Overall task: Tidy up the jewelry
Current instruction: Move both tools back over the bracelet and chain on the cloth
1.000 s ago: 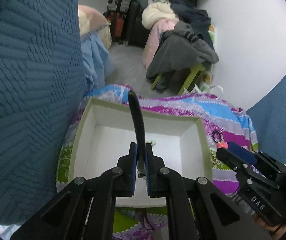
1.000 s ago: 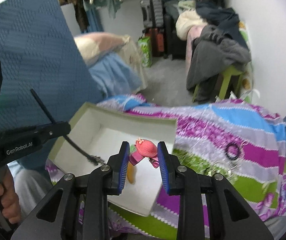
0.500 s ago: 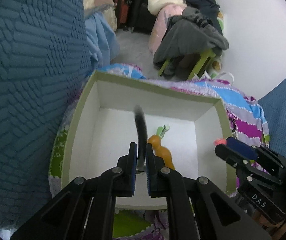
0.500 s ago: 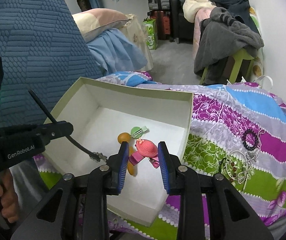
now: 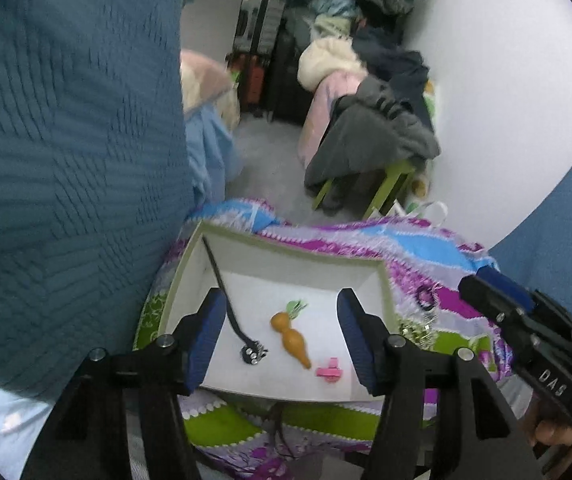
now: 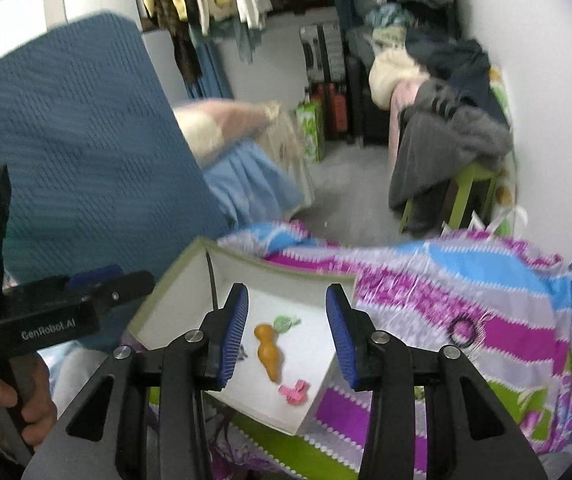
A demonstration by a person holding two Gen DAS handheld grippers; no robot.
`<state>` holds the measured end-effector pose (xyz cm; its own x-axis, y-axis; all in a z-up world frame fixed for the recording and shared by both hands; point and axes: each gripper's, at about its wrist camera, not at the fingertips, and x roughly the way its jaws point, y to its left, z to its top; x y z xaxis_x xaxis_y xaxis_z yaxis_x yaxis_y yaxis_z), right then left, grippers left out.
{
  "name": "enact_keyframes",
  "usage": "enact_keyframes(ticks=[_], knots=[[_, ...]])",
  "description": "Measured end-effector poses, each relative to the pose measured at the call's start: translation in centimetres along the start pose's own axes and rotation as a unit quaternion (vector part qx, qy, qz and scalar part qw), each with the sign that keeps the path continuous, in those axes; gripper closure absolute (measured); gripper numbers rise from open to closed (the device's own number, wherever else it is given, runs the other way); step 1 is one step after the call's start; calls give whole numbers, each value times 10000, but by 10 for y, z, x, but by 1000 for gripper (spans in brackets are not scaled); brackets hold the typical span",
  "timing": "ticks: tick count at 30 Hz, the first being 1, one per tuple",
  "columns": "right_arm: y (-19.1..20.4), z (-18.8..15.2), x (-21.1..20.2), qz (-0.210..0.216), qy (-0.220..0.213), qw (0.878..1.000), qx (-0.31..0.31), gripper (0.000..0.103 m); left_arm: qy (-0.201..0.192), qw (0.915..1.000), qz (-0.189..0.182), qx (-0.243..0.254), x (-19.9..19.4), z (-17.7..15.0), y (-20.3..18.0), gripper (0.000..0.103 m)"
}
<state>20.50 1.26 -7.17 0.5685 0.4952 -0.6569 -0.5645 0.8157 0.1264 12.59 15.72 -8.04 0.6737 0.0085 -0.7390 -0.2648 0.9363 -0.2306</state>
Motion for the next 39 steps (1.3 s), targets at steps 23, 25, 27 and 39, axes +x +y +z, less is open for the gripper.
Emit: enact_keyframes(ticks=[23,25,27,39], knots=[[-90,-16,-134,-744,-991,9911,491,65,-539,9935,-918,411,-61,-19,-145,45],[-98,-24,-135,-798,-983,9906,519,65,-480,9931,-978,438,-56,-26,-152,45],[-107,-33,-134,-832,-942,9904,576,65,-405,9927,-1035,473,-48,-33,-160,46],[-148,-96,-106,-935,-625,9907,767,65,116,9911,-1202,558,9,-66,-181,47]])
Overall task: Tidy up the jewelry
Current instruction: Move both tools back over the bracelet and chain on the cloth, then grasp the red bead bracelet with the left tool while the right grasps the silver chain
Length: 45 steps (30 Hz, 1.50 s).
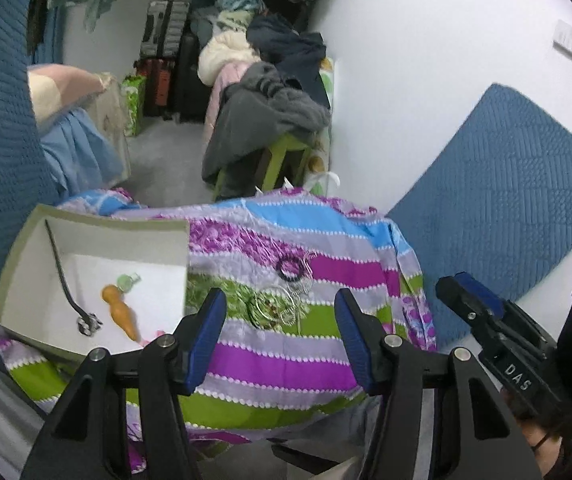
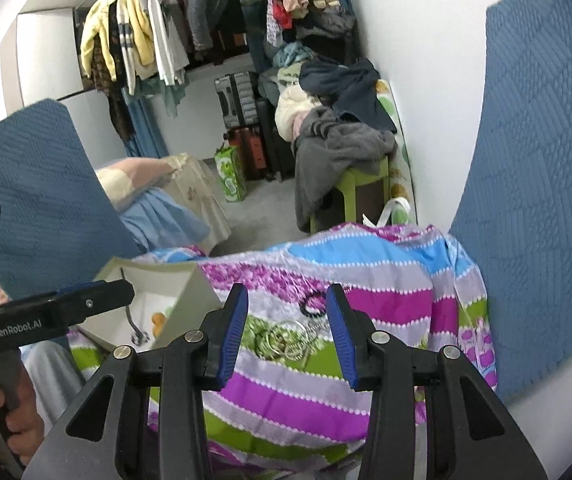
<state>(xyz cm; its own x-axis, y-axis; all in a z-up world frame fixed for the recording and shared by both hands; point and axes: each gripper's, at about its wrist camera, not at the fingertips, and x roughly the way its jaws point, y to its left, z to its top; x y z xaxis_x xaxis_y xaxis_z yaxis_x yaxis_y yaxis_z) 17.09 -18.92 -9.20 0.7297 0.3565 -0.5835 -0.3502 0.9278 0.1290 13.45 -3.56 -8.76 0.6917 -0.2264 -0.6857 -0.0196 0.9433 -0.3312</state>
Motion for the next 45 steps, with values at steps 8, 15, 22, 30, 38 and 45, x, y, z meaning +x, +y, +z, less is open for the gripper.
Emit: enact_keyframes(ticks=[8,15,22,30,38,45], knots=[[-16,-33,33,-100,299,9995,14,65,276,9996,-51,52,39,-20,-6,48],[-32,-47,68,-66,578,9983,105,65,586,9981,-108,-139,77,-30,2,51],[-51,-49,109,213,757,9962,378,65,903,9957,-73,-195,117,-38,2,60],[-57,-47,147,472,1034,9933,222,65,1141,9931,239,-116,161,-50,2,66],[-59,-49,177,512,1328,9898,-7,65,1144,9909,683,-180,195,-51,15,73],[-71,-55,194,561,1608,9852,212,65,1180,9878,1015,-71,218,-44,19,80]])
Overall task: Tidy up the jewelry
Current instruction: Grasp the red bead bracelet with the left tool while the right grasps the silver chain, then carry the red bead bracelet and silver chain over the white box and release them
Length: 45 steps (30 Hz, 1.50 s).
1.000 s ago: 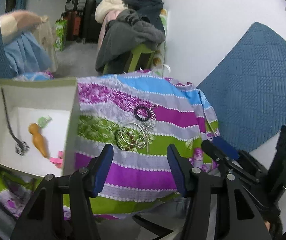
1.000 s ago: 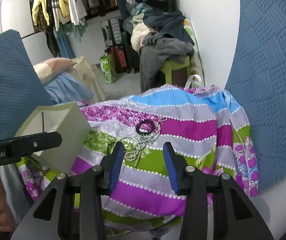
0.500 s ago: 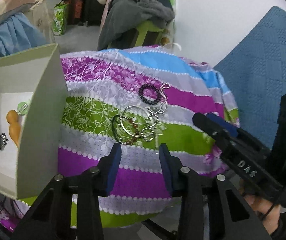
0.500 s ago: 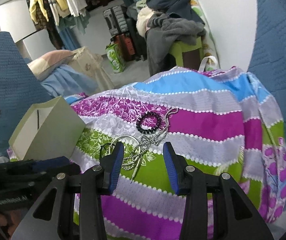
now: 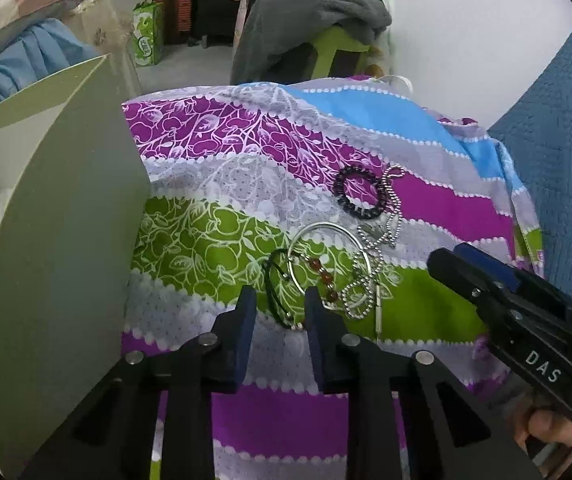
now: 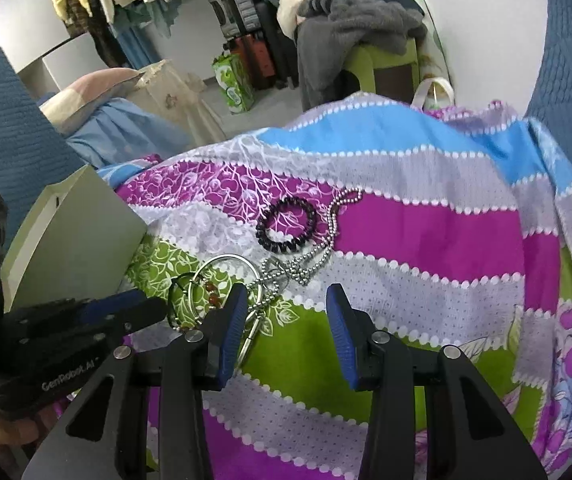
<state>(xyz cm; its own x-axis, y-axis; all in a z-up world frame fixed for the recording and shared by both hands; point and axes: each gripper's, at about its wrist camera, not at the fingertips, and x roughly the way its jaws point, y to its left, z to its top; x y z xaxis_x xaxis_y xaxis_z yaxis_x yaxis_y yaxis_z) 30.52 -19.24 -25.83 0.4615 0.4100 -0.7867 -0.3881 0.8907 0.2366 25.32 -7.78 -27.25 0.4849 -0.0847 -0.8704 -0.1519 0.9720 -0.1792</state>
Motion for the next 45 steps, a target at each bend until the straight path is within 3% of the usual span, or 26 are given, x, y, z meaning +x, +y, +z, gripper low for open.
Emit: enact_keyframes(ticks=[8,10,15,18,29,32,33,36,39,45], knots=[[-2,6,14,31,92,9999,-61,65,-64,9992,299,272,20,9,-7,82],[0,7,18,-60,122,9997,-190,65,-20,9992,303,267,26,10,-6,96],[3,12,32,-128,210,9992,-317,56,-40,9991,286,325,31,8,-6,102],[6,15,42,-281,258,9982,-471,49,-16,9997,128,197,27,7,-1,103],[18,14,61,-557,328,9935,-935,50,-76,9995,-305,-82,-7,0,7,103],[12,13,61,-518,344,9950,-788,60,-147,9993,-340,-107,-18,0,8,103],[12,13,60,-673,331,9932,-890,72,-173,9992,-353,-120,-22,0,9,103],[12,10,59,-728,290,9923,-958,76,-254,9986,-428,-174,-36,0,11,103],[17,8,58,-724,288,9910,-1089,92,-349,9983,-455,-115,-49,0,9,103],[20,6,48,-583,287,9932,-964,97,-463,9978,-459,-109,-70,-2,11,103]])
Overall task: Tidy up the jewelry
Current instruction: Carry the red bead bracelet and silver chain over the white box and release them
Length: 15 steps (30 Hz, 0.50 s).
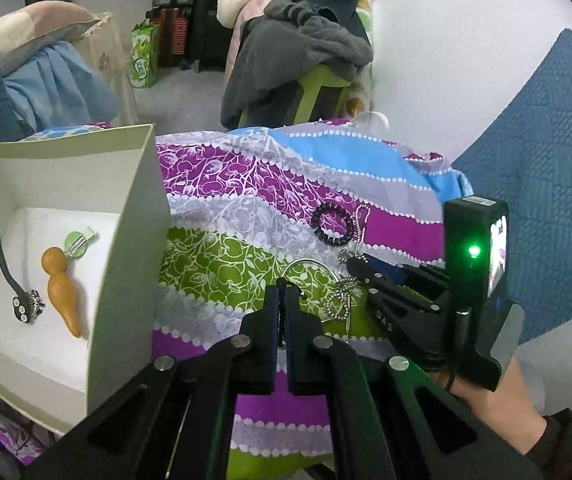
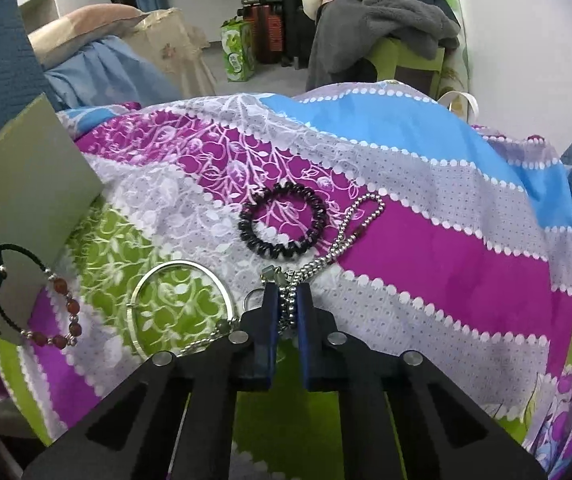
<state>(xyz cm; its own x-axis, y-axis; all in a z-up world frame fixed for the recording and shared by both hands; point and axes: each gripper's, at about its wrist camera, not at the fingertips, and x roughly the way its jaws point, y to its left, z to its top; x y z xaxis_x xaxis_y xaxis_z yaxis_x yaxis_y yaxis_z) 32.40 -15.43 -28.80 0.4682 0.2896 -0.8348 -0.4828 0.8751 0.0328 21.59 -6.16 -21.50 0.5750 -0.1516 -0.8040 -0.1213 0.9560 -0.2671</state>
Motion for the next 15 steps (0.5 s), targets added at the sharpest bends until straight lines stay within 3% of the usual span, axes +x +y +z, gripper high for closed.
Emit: enact_keyframes(ticks=[8,15], knots=[[-4,1,-58,237,-523,9973,466,97,-109,9999,-56,-74,-23,3,9,103],[6,-3,-102,350,-686,9943,739,97,-232,9997,-69,-55,-50,11,10,103]])
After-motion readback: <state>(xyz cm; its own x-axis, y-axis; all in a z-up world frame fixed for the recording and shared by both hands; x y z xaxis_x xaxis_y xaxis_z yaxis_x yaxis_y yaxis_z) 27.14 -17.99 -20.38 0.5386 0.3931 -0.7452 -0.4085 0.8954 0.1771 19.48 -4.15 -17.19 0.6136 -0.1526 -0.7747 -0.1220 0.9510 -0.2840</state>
